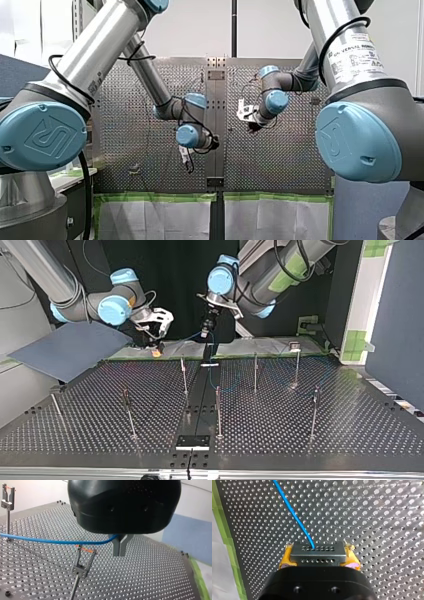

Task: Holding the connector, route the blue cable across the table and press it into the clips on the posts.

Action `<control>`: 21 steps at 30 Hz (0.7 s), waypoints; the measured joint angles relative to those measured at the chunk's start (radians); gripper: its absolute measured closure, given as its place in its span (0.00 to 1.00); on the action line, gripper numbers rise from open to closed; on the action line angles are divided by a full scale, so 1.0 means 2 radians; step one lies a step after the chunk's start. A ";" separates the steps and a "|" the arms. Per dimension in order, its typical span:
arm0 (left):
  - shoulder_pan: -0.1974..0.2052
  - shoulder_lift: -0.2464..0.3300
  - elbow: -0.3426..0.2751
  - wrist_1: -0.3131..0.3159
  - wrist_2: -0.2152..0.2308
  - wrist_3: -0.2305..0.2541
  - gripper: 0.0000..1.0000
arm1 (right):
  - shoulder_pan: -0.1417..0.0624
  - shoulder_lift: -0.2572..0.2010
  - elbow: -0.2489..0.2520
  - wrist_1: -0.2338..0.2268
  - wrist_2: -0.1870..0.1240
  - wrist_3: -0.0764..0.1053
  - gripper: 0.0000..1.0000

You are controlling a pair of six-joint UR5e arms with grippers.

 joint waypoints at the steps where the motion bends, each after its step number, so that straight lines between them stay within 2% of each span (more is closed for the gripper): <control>1: 0.000 0.000 -0.002 0.002 0.003 -0.003 1.00 | 0.000 0.000 0.002 -0.005 0.000 0.000 1.00; 7: 0.001 -0.010 0.010 -0.006 0.013 -0.019 1.00 | -0.003 0.001 0.005 -0.023 -0.002 0.000 1.00; 16: 0.007 -0.045 0.046 -0.041 0.010 -0.032 1.00 | -0.004 0.002 0.005 -0.028 -0.006 0.000 1.00; 21: 0.008 -0.052 0.066 -0.061 0.011 -0.034 1.00 | -0.005 0.005 0.005 -0.035 -0.006 0.001 1.00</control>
